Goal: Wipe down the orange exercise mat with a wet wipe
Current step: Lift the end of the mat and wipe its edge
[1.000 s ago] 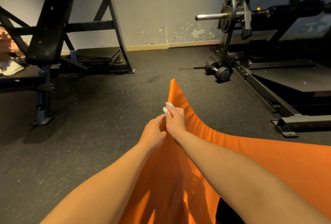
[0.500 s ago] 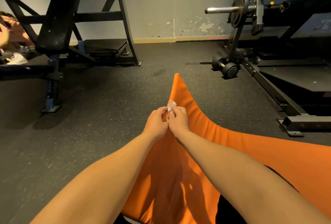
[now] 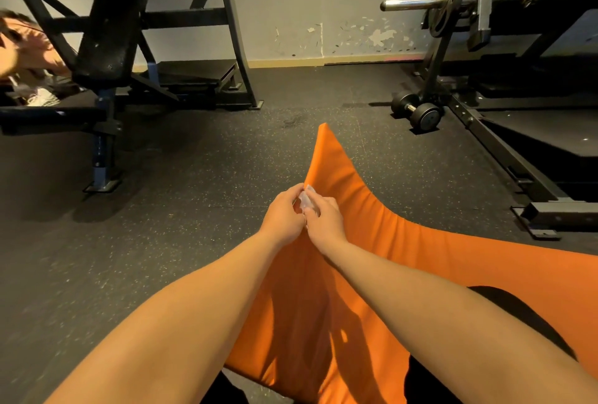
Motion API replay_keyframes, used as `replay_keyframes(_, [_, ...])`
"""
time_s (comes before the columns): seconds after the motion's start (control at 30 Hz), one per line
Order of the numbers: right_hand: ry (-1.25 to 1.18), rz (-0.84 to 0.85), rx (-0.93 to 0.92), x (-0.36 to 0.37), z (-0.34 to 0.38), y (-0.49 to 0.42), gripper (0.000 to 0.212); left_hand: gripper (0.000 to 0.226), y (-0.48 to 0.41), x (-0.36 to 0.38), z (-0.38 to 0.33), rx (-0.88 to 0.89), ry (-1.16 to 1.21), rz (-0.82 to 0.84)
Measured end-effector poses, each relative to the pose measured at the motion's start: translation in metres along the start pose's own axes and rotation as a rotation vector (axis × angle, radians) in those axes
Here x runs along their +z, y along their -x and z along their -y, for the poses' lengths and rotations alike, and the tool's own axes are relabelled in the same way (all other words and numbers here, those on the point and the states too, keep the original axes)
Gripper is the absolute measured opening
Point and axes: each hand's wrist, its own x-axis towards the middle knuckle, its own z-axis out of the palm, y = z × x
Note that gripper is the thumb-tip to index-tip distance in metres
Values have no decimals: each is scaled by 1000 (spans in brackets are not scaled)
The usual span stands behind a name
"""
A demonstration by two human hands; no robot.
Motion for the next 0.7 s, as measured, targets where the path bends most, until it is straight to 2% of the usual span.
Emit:
replay_keyframes(0.1, [20, 4, -21, -7, 5, -14, 46, 48, -3, -4, 4, -33, 15, -19])
replay_keyframes(0.2, [-39, -33, -19, -17, 18, -36, 35, 67, -2, -3, -1, -54, -21, 58])
replay_keyframes(0.27, [-67, -44, -2, -13, 18, -37, 36, 73, 2, 0, -1, -42, -46, 65])
replay_keyframes(0.4, [-4, -60, -38, 2, 6, -6, 41, 57, 5, -2, 1, -19, 30, -7])
replay_keyframes(0.47, [-67, -52, -35, 3, 6, 1, 47, 50, 6, -4, -1, -39, 77, -17])
replay_keyframes(0.57, [-58, -14, 33, 3, -9, -3, 54, 62, 6, -2, -1, -86, 106, -6])
replay_keyframes(0.7, [-30, 114, 271, 3, -26, -5, 60, 69, 13, -3, -1, -118, 87, 15])
